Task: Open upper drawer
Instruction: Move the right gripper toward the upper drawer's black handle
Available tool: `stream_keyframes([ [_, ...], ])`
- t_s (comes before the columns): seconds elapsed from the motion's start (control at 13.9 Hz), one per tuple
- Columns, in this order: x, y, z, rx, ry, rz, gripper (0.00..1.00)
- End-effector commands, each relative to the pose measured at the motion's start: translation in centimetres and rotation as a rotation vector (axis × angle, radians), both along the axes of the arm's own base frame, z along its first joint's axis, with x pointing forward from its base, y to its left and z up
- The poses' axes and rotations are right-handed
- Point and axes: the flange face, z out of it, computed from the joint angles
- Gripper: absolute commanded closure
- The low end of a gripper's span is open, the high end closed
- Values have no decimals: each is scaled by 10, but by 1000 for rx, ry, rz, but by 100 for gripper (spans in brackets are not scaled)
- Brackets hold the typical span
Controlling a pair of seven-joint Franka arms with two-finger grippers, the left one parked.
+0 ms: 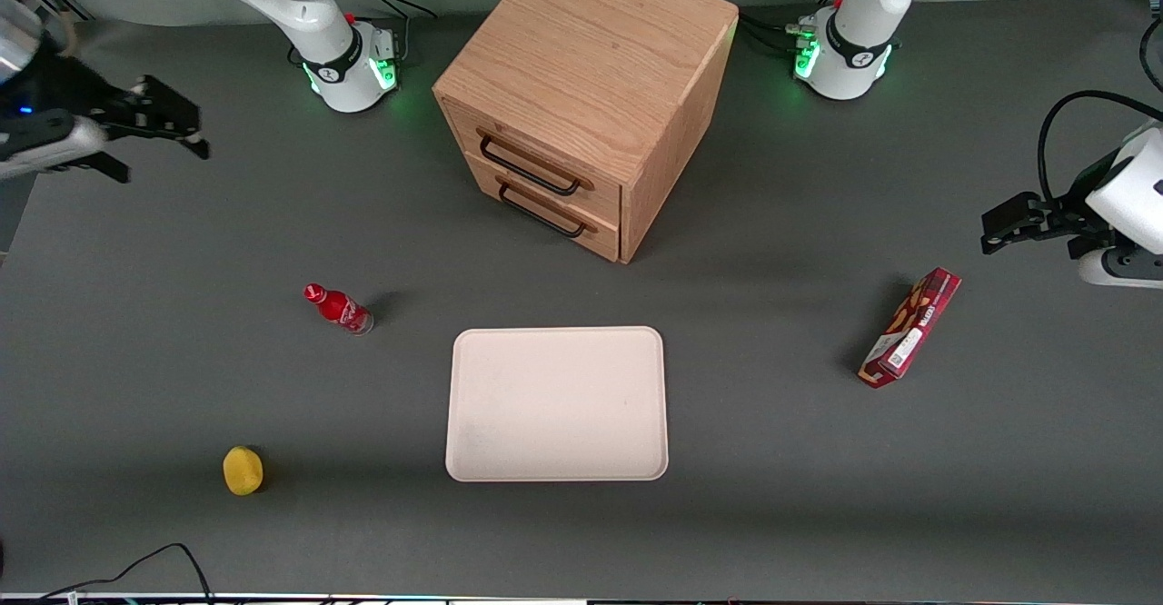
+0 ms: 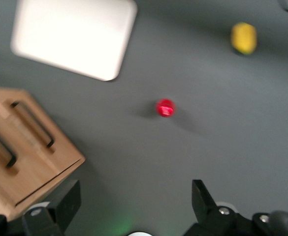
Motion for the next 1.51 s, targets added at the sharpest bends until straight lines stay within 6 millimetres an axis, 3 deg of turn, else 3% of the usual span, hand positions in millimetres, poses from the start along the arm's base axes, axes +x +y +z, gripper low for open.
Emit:
stream_keyframes([
  [0.0,6,18,-9,93,17,158,0],
  [0.36,32,96,-59,241,80,410,0],
  [0.57,51,120,-87,317,136,432,0],
  [0.65,52,140,-103,334,170,458,0],
  [0.93,48,190,-154,387,280,512,0],
  [1.22,36,210,-179,375,305,519,0],
  [1.43,16,237,-199,348,294,546,0],
])
